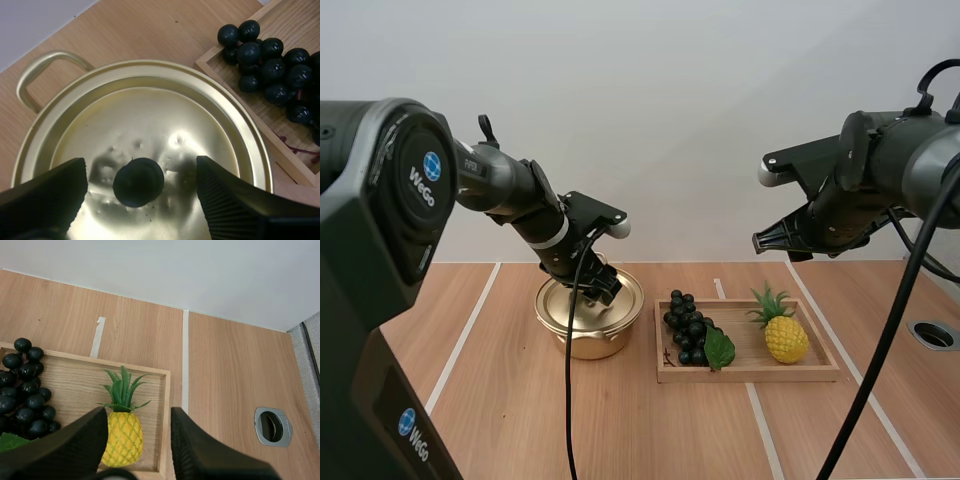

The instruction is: Open the pot, put the pineapple inside, and close it

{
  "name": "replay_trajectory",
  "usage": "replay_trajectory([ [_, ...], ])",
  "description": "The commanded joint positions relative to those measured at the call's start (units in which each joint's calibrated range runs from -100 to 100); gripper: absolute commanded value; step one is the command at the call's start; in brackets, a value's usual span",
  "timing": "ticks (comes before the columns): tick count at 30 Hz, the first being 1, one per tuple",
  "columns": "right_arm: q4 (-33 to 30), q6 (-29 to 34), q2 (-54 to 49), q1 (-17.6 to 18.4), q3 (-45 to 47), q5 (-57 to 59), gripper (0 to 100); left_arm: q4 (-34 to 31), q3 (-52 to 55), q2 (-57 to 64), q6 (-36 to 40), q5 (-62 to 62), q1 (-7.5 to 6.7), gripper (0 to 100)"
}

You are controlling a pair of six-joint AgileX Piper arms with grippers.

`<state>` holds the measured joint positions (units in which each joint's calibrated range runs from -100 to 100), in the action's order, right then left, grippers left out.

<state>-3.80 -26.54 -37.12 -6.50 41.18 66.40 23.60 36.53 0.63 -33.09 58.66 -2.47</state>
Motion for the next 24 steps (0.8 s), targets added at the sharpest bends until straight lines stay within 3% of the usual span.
replay_trajectory([
  [1,0.14,-0.32,-0.2,-0.3,-0.54,-1.06,67,0.12,-0.29,-0.07,-0.26,-1.54,-0.2,99],
  [14,0.14,-0.32,-0.2,-0.3,-0.54,-1.61,66,1.43,-0.29,-3.56,-0.58,-0.58,-0.2,99],
  [17,0.14,-0.32,-0.2,-0.3,-0.54,-1.61,66,1.43,-0.29,-3.69,-0.58,0.0,-0.2,94],
  [18,0.14,-0.32,-0.2,-0.3,-0.54,-1.61,66,1.43,-0.29,-3.69,-0.58,0.42,-0.2,87],
  [20,0.14,-0.32,-0.2,-0.3,-0.54,-1.77,66,1.43,-0.29,-3.69,-0.58,1.72,-0.2,65],
  [22,0.14,-0.32,-0.2,-0.3,-0.54,-1.77,66,1.43,-0.29,-3.69,-0.58,3.29,-0.2,37],
  [24,0.14,-0.32,-0.2,-0.3,-0.54,-1.77,66,1.22,-0.29,-3.69,-0.58,4.66,-0.2,0],
])
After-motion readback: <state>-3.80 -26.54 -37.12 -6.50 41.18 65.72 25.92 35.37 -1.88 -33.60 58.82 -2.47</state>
